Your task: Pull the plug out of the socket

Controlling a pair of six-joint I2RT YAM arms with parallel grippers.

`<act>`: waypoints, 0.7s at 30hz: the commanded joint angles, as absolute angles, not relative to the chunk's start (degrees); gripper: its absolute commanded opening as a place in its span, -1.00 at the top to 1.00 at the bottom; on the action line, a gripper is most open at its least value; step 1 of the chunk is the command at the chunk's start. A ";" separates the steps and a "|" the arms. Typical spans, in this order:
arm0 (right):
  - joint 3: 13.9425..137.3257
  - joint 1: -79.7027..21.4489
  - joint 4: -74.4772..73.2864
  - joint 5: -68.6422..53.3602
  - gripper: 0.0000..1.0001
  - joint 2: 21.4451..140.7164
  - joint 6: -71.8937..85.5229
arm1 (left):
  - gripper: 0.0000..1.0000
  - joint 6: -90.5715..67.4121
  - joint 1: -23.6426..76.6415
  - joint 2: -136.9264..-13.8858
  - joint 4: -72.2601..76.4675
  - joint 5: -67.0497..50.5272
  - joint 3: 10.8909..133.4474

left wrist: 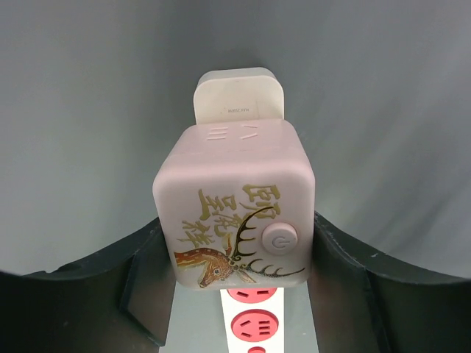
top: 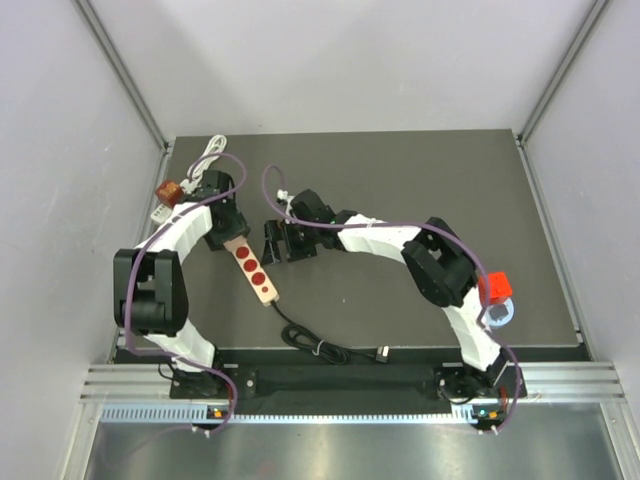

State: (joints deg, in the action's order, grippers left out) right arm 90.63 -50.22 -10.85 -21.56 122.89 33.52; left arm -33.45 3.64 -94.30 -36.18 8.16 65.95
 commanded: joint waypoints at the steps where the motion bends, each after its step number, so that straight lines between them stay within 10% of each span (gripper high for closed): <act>1: 95.35 -51.33 -2.65 -28.20 -0.98 126.99 36.30 | 0.74 -32.43 3.34 -90.09 -36.03 7.83 63.99; 2: 96.23 -51.15 -2.20 -28.82 -0.97 128.05 36.39 | 0.98 -32.34 3.34 -89.39 -36.04 7.65 63.98; 10: 99.49 -50.80 8.51 -33.92 -0.94 134.82 39.81 | 1.00 -32.43 3.34 -79.20 -35.86 5.45 57.84; 21: 95.71 -51.59 31.45 -39.55 -0.31 140.00 54.56 | 1.00 -32.17 3.34 -71.37 -35.60 2.82 59.15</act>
